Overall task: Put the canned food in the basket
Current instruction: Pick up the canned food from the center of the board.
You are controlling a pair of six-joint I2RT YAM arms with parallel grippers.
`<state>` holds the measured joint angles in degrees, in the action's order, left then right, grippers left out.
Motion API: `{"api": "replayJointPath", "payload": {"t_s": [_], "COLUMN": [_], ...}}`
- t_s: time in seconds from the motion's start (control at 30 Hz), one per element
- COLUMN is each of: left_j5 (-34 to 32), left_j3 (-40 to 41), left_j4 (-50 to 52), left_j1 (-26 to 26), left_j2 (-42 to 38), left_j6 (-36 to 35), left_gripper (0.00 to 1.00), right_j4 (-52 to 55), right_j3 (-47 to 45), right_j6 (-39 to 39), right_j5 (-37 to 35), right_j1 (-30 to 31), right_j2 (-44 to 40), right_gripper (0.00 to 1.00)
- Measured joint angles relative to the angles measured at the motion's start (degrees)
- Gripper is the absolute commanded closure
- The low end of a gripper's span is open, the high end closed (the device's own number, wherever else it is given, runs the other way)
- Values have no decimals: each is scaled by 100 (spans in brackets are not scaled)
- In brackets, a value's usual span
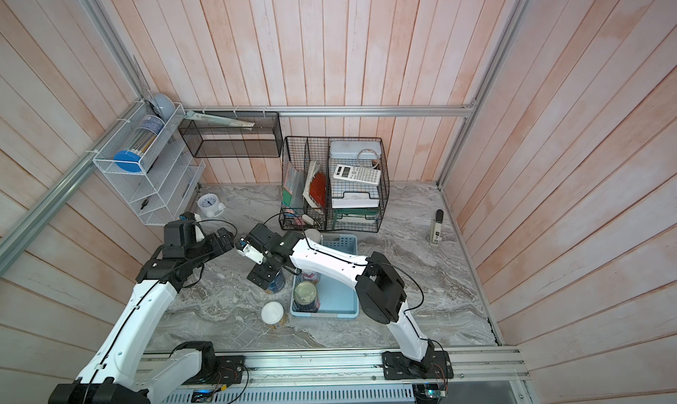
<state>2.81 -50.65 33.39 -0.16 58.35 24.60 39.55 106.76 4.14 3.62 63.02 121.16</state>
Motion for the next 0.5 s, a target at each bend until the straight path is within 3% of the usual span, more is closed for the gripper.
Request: {"api": "replayJointPath", "payload": {"t_s": [0.5], "left_j5": [0], "left_j3": [24], "left_j4": [-2], "left_j1": [0], "left_j2": [-2], "left_j6": [0], "left_gripper": [0], "right_j4": [-391], "right_j3": [-525], "right_j6": [20], "right_j5": [-400], "right_j1": [37], "right_j2": [-286], "right_gripper": [2]}}
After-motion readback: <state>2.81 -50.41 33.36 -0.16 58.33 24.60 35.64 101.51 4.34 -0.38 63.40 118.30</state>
